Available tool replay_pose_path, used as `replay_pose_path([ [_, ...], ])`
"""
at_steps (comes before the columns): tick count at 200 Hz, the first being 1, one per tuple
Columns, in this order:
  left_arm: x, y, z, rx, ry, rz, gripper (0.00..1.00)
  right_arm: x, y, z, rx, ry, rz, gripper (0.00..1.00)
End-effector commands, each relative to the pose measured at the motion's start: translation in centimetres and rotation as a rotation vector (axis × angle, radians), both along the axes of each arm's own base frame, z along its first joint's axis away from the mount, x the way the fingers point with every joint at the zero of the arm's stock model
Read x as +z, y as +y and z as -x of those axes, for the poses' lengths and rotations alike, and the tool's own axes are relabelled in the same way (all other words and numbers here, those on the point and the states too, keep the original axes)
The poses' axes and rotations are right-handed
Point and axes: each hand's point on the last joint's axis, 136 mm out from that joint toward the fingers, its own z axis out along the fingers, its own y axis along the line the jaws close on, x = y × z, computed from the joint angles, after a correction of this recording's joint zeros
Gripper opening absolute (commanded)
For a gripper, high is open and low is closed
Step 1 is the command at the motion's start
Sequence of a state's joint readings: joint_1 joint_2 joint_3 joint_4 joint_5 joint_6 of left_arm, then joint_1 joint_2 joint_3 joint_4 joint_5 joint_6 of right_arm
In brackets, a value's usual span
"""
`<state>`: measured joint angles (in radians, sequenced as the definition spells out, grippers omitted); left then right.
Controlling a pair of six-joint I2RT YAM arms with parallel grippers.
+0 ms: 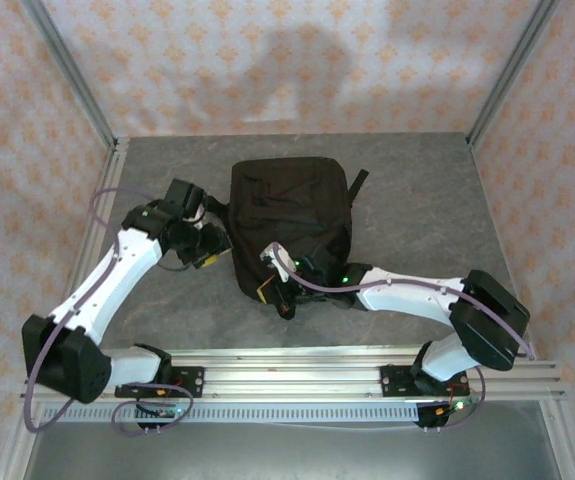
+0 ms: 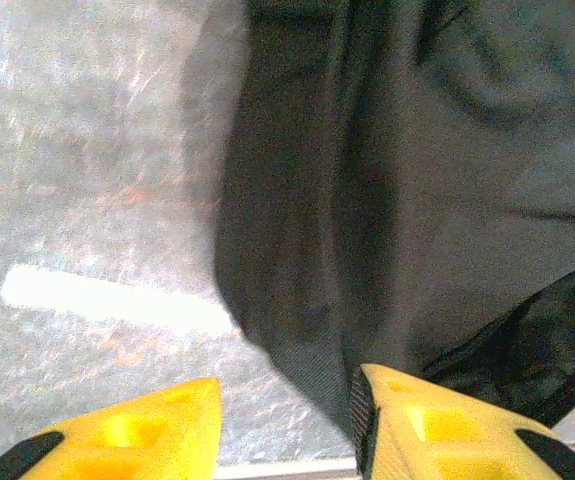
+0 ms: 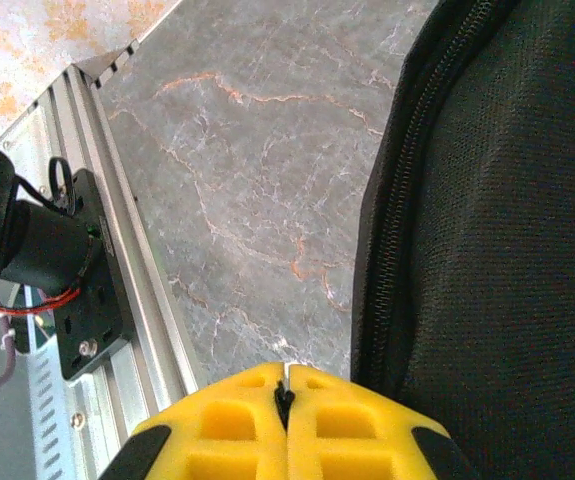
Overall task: Pack the student bag
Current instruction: Zip the student bag at the center of the table.
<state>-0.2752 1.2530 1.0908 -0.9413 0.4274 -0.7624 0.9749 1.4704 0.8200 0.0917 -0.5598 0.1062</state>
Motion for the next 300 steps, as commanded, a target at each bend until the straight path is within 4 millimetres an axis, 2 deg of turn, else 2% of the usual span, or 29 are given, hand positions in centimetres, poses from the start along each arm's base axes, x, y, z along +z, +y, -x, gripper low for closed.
replay_pose_path([
  [1,-1.3,-0.8,1.5,0.055,0.046,0.049,0.46,2.0,1.4,-1.3,-0.036,-0.042,-0.068,0.0],
  [9,-1.0,-1.2,1.4,0.05,0.02,0.057,0.52,1.9,1.4,-1.3,-0.033,-0.037,-0.067,0.0],
  [22,-0.4,-2.0,1.1,0.027,-0.01,0.058,0.56,1.7,1.4,-1.0,-0.022,-0.035,-0.063,0.0],
  [59,0.2,-4.0,0.4,-0.022,-0.032,0.059,0.57,1.5,1.2,-0.6,-0.014,-0.021,-0.066,0.0],
  [123,-3.1,-4.4,0.1,-0.007,0.077,0.011,0.53,1.6,0.4,-0.4,-0.018,-0.04,-0.055,0.0],
  [151,-4.0,-4.4,-0.3,-0.025,0.129,-0.039,0.53,1.6,-0.1,-0.6,-0.035,-0.056,-0.047,0.0],
  [160,-4.2,-4.3,-0.4,-0.035,0.141,-0.056,0.5,1.6,-0.2,-0.6,-0.035,-0.061,-0.041,0.0],
  [170,-4.3,-4.1,-0.3,-0.047,0.152,-0.072,0.41,1.6,-0.5,-0.5,-0.034,-0.068,-0.03,0.0],
  [195,-4.1,-3.4,0.0,-0.058,0.146,-0.106,0.09,1.6,-1.5,-0.2,-0.034,-0.086,0.002,0.0],
  [205,-4.1,-3.1,0.1,-0.059,0.146,-0.119,0.0,1.7,-2.0,-0.1,-0.039,-0.093,0.006,0.0],
  [245,-4.0,-1.1,0.3,-0.032,0.15,-0.14,0.0,2.0,-4.4,0.0,-0.088,-0.115,0.016,0.0],
  [270,-3.6,0.0,0.2,-0.009,0.149,-0.136,0.0,1.4,-6.5,-0.3,-0.145,-0.126,0.037,0.0],
  [275,-3.5,0.2,0.2,-0.008,0.147,-0.137,0.0,1.9,-6.8,-0.4,-0.16,-0.137,0.027,0.0],
  [300,-3.5,0.4,0.3,-0.012,0.147,-0.139,0.0,1.9,-8.6,-1.1,-0.246,-0.153,0.029,0.0],
])
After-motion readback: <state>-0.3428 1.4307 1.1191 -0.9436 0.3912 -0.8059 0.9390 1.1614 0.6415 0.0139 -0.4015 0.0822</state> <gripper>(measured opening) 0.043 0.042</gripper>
